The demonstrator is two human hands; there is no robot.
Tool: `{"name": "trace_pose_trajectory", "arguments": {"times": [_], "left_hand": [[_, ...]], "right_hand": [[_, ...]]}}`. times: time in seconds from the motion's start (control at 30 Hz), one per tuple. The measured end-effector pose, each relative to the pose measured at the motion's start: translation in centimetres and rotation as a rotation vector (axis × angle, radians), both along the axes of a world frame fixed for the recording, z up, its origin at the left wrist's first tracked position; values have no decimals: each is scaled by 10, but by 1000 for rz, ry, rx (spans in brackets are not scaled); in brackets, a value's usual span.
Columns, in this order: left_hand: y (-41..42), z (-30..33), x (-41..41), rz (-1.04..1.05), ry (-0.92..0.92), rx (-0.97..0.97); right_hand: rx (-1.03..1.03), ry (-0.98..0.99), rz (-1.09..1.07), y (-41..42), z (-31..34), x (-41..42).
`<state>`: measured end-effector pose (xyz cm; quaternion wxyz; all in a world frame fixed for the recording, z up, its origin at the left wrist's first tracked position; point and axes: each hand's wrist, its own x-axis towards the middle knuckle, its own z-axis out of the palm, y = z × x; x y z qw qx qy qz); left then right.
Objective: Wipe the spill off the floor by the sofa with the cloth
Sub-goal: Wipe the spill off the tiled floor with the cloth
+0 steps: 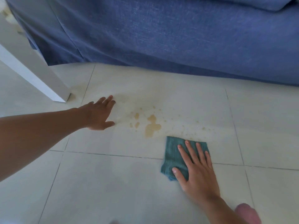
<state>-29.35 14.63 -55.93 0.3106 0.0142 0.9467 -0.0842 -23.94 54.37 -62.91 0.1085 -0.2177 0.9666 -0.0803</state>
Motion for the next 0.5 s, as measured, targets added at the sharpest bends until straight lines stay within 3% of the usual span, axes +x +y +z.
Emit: {"name": "trace_pose_trajectory", "arguments": {"times": [0.2, 0.5], "left_hand": [[0, -4, -1, 60, -104, 74], [-8, -8, -2, 18, -160, 95]], "right_hand": [[60, 63, -407, 49, -7, -20], [104, 83, -521, 48, -12, -63]]}}
